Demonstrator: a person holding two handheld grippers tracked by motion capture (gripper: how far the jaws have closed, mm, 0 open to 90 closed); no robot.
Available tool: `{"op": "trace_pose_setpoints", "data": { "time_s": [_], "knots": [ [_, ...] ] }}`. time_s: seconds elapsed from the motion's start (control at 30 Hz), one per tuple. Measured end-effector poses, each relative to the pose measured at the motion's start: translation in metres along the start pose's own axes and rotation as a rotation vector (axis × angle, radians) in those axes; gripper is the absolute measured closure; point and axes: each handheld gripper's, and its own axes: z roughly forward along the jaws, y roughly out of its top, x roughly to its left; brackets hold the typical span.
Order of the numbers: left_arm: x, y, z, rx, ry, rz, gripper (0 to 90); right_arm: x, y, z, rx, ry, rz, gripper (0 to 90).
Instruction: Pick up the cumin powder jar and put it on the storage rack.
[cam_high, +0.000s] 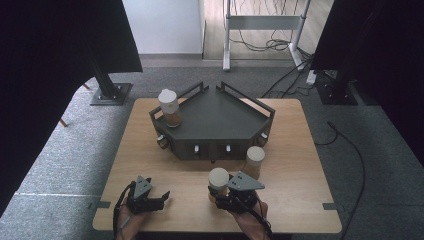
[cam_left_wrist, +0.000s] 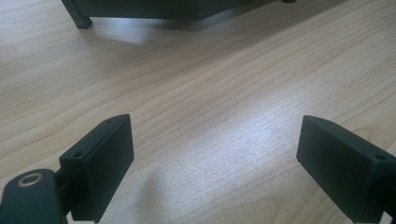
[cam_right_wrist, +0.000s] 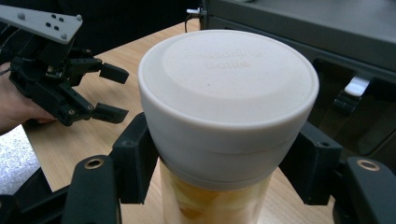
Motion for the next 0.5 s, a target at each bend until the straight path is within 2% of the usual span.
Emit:
{"op": "trace_pose_setpoints", "data": {
  "time_s": [0.5],
  "knots": [
    [0.0, 0.0, 0.0, 0.0, -0.002, 0.002, 10.7, -0.004, 0.022, 0.004, 0.0, -0.002, -0.016, 34.3]
  ]
}}
